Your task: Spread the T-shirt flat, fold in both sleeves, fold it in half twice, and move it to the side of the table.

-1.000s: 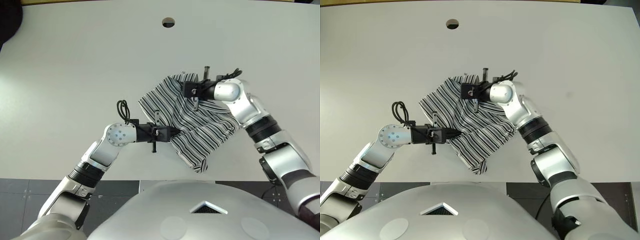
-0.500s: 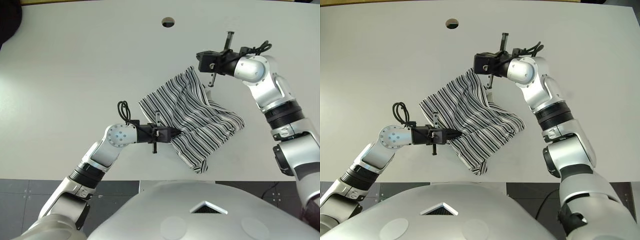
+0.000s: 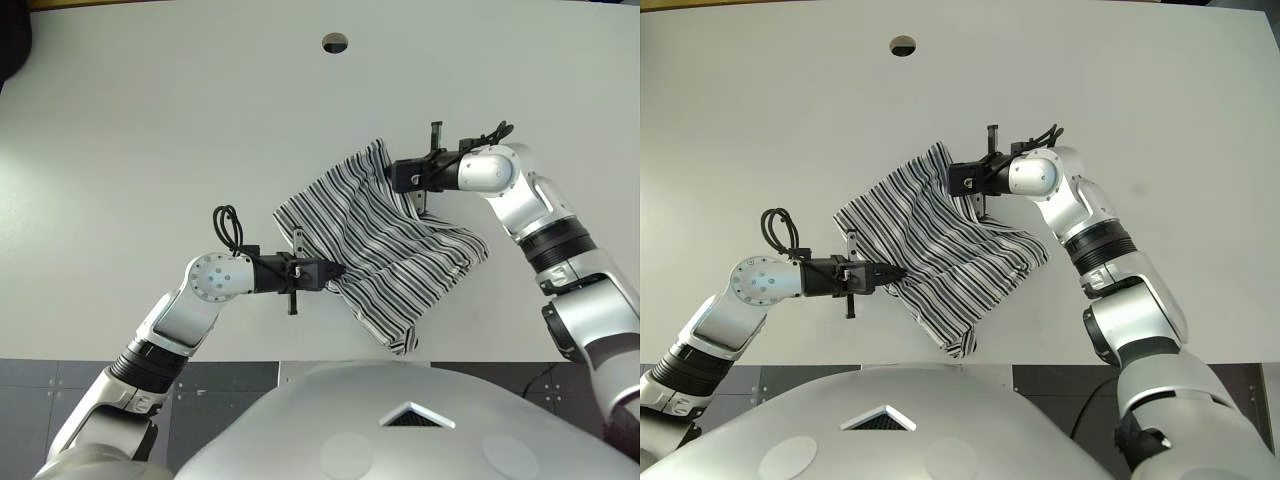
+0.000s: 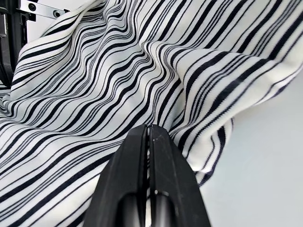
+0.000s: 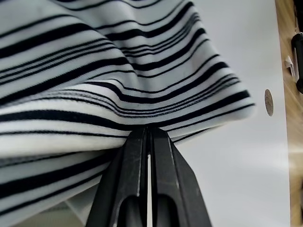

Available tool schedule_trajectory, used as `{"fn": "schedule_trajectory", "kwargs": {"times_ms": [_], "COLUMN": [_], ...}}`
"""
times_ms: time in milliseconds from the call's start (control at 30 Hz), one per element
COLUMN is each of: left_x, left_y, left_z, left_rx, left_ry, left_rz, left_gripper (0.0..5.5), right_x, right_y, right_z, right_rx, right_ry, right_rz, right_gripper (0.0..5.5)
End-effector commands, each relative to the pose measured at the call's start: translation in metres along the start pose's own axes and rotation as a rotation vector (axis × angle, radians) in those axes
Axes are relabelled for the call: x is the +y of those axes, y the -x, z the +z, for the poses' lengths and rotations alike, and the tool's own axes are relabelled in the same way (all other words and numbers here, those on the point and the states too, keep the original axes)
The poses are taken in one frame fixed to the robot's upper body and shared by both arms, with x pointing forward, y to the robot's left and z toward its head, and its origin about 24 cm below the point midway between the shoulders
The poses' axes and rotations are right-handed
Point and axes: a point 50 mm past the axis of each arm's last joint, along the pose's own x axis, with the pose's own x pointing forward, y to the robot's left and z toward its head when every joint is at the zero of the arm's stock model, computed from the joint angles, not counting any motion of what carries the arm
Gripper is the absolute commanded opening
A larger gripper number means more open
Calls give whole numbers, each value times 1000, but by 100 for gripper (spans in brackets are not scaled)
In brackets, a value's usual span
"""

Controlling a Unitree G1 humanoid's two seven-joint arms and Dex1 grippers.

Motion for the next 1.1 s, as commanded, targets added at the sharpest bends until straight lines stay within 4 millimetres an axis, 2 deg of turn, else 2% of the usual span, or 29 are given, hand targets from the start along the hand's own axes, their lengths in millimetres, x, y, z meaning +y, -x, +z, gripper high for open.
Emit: {"fn": "schedule_trajectory", "kwargs": {"times_ms": [33,167,267,367,500,667,833,1100], "left_x": [3,7,10,17,33,60,79,69], "left_y": [3,10,13,10,8,1,-10,-11], "left_z": [-2,-1,-3,-18,-46,-47,-40,-27], "left_rx": [26,23,37,105,260,256,208,110], "left_ry": [-5,-7,-5,40,45,-11,-62,-105], "left_rz": [7,44,57,99,142,171,198,186], "left_gripper": [11,11,11,11,11,11,11,11], "right_x": [8,19,29,37,46,58,54,22], "right_y": [-1,4,15,32,51,64,63,45], "right_z": [-6,-19,-34,-46,-54,-53,-49,-53], "right_rx": [11,79,150,202,250,262,248,241], "right_ry": [-1,38,72,88,106,107,100,113], "right_rz": [54,122,177,224,274,316,264,42], "right_gripper": [10,10,10,10,10,10,10,10]}}
